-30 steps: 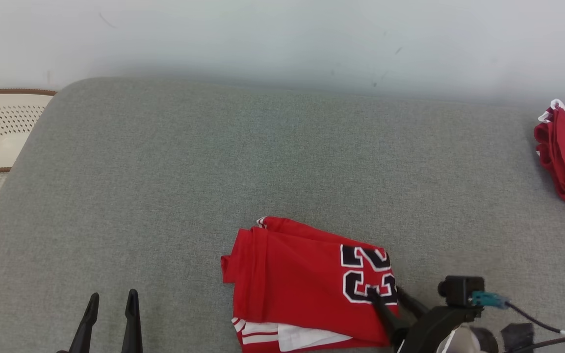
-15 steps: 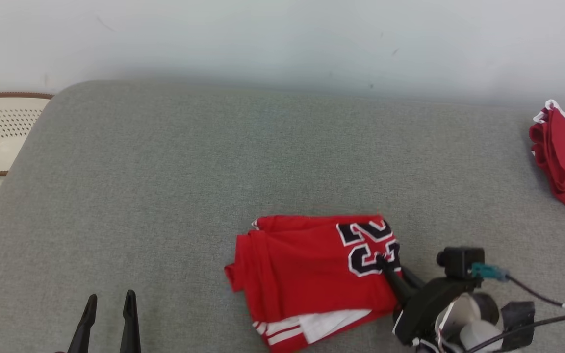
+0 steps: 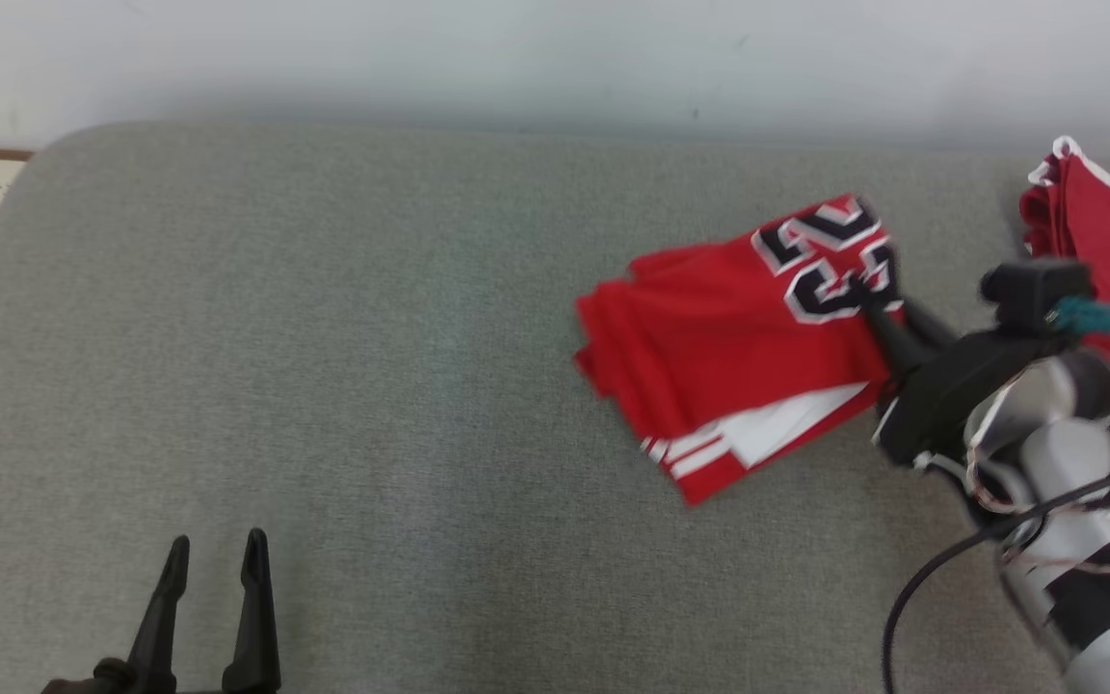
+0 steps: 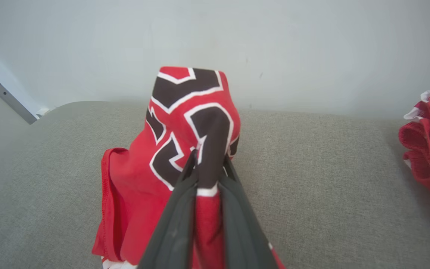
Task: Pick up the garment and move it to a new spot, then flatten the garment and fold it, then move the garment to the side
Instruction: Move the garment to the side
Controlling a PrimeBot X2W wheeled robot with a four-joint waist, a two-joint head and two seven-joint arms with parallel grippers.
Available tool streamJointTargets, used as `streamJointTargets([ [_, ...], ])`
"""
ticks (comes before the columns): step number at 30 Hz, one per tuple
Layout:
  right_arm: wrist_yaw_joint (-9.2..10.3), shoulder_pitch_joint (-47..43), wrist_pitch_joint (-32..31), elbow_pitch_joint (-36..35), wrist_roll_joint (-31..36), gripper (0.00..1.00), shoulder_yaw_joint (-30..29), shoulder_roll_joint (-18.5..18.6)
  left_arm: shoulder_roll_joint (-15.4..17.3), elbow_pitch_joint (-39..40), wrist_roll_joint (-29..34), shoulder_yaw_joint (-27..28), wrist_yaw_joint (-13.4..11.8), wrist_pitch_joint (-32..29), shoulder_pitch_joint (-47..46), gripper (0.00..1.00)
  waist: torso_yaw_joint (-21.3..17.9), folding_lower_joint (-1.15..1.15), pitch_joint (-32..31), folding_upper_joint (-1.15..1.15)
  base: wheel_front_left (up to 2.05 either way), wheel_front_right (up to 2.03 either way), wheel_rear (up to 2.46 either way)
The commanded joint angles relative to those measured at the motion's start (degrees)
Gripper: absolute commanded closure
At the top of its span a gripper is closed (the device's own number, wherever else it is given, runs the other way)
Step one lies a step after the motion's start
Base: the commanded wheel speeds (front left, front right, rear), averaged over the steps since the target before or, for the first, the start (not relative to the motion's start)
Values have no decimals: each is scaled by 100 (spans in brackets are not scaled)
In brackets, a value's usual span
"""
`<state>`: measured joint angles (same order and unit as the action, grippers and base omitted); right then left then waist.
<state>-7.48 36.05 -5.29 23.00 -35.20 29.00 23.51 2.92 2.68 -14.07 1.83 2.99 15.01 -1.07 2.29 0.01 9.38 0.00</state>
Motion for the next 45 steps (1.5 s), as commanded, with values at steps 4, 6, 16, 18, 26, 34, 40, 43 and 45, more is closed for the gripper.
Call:
streamJointTargets([
  [4,-3,454,-209,-42,-54,100,-11,468,-3,124,109,44,54,16,-160,0,-245,-1,358,0,0,0,0],
  [6,-3,627,-320,-20,-105,100,2,651,-3,166,170,63,92,16,-187,0,-304,-1,440,0,0,0,0],
  [16,-3,1352,-664,306,-354,100,-3,1280,-1,447,379,232,221,16,-298,0,-542,-1,696,0,0,0,0],
  [18,-3,1546,-754,439,-419,100,-6,1394,3,541,437,269,246,16,-324,0,-601,-1,774,0,0,0,0],
  [26,-3,2431,-896,1080,-550,100,164,1690,109,857,586,398,292,16,-386,0,-809,-1,1154,0,0,0,0],
  [34,-3,3178,-1048,1862,-476,100,423,2036,218,1098,678,446,333,16,-488,0,-869,-1,1485,0,0,0,0],
  [40,-2,3633,-893,2296,-58,100,753,2309,295,1272,708,489,335,16,-491,0,-864,-1,1724,0,0,0,0],
  [43,-2,3852,-700,2530,156,100,857,2379,310,1319,724,485,340,16,-509,0,-849,-1,1836,0,0,0,0],
  [45,-2,3939,-652,2705,293,100,954,2369,326,1344,721,492,341,16,-528,0,-843,-1,1891,0,0,0,0],
])
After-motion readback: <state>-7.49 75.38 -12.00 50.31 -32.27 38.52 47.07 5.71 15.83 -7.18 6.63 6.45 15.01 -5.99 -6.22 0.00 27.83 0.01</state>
